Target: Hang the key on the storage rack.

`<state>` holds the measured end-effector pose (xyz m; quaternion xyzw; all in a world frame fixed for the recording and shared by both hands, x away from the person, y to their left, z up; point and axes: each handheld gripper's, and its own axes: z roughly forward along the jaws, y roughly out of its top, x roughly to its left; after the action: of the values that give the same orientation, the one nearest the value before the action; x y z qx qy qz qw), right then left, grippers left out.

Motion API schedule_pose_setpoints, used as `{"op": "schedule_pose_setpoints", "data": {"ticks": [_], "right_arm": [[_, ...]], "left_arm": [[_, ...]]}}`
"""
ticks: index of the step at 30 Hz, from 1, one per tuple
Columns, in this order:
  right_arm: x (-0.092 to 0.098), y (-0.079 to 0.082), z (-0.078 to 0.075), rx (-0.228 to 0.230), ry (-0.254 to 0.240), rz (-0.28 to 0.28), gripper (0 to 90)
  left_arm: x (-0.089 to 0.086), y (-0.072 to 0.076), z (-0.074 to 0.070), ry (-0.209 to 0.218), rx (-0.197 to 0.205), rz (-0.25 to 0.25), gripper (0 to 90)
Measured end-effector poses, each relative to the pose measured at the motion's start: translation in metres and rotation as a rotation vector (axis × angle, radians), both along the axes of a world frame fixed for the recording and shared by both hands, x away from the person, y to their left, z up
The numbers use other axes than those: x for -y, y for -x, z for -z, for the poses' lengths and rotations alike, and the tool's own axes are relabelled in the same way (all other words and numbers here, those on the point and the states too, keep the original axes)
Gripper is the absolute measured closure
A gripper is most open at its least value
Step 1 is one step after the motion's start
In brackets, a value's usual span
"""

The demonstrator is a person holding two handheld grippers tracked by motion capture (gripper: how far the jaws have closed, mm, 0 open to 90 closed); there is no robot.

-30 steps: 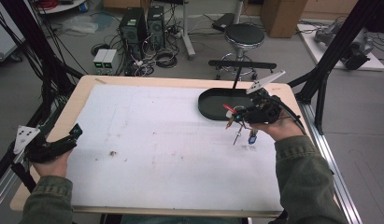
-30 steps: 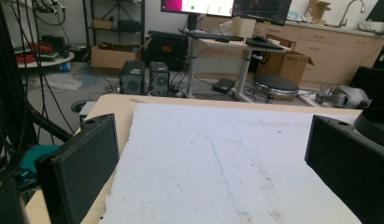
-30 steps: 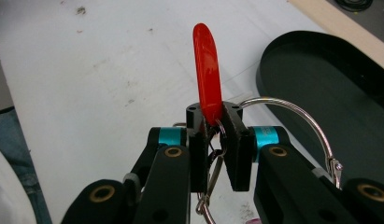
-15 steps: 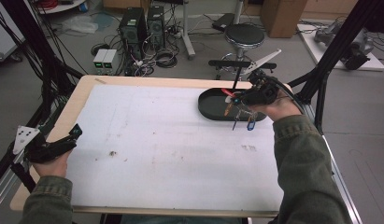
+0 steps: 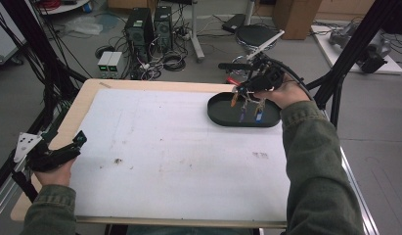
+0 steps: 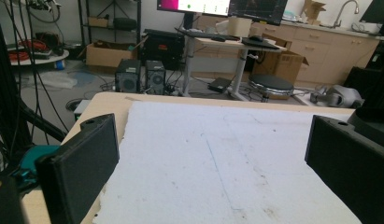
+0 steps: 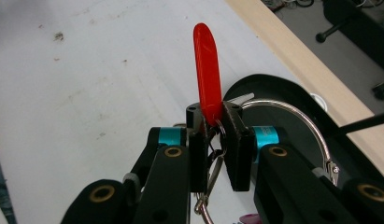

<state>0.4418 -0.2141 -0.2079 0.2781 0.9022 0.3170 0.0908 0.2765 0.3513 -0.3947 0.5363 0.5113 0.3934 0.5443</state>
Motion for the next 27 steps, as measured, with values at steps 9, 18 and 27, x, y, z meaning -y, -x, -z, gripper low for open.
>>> {"op": "schedule_pose_setpoints", "data": {"ticks": [9, 18, 27], "right_arm": [[-0.007, -0.027, -0.001, -0.001, -0.019, 0.04, 81.4], [0.0, -0.048, 0.012, 0.013, -0.001, 0.096, 81.4], [0.005, -0.061, 0.016, 0.041, -0.035, 0.136, 81.4]], "left_arm": [[-0.002, 0.001, 0.0, 0.003, -0.001, -0.004, 3.3], [-0.001, 0.002, 0.0, -0.005, 0.003, -0.007, 3.3], [-0.001, 0.001, 0.0, -0.008, 0.0, -0.006, 3.3]]}}
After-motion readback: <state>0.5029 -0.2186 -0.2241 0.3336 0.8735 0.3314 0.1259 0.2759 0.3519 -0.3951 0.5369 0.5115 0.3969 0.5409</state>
